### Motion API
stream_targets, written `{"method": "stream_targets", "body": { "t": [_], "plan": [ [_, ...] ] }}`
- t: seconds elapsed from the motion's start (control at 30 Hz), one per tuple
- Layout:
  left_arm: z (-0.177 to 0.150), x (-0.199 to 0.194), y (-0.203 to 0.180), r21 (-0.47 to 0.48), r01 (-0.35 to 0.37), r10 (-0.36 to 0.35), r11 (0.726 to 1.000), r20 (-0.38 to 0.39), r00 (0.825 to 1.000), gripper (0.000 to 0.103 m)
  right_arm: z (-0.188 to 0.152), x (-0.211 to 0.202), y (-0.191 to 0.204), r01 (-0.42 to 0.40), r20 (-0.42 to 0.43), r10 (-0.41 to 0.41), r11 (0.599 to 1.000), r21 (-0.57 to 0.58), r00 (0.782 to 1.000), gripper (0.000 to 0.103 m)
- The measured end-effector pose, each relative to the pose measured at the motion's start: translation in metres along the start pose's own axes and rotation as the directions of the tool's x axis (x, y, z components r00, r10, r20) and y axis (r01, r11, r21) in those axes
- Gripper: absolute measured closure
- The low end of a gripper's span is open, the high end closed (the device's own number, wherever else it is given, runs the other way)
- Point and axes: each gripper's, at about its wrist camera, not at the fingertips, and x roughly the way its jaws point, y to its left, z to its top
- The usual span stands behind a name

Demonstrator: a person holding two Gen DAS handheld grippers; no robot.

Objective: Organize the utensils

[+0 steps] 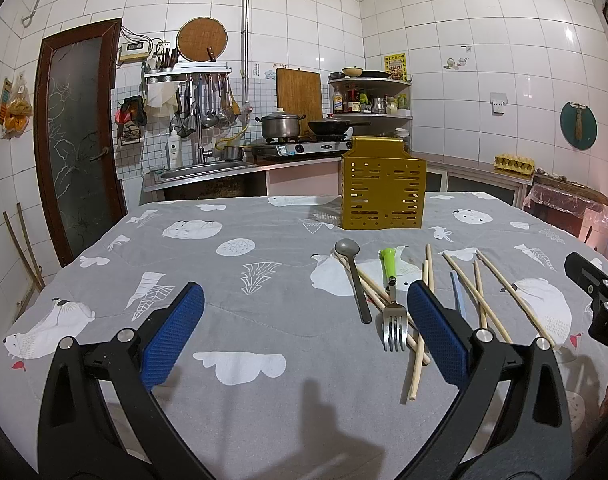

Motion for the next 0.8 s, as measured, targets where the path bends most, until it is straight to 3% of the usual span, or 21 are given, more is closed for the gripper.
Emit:
{"method": "stream_targets", "body": {
  "t": [0.5, 0.8],
  "plan": [
    [0.001, -0.004, 0.0, -0.004, 0.004, -0.004, 1.0, 0.009, 1.0, 0.005, 0.002, -0.002, 0.0, 0.002, -0.001, -0.002, 1.0, -0.004, 1.0, 0.004],
    [0.001, 0.004, 0.008, -0.023, 0.005, -0.006, 1.0, -0.028, 1.0, 0.005, 0.002, -0.01, -0.005, 0.003, 0.027, -0.004, 1.0, 0.029, 1.0, 0.004]
  ]
}}
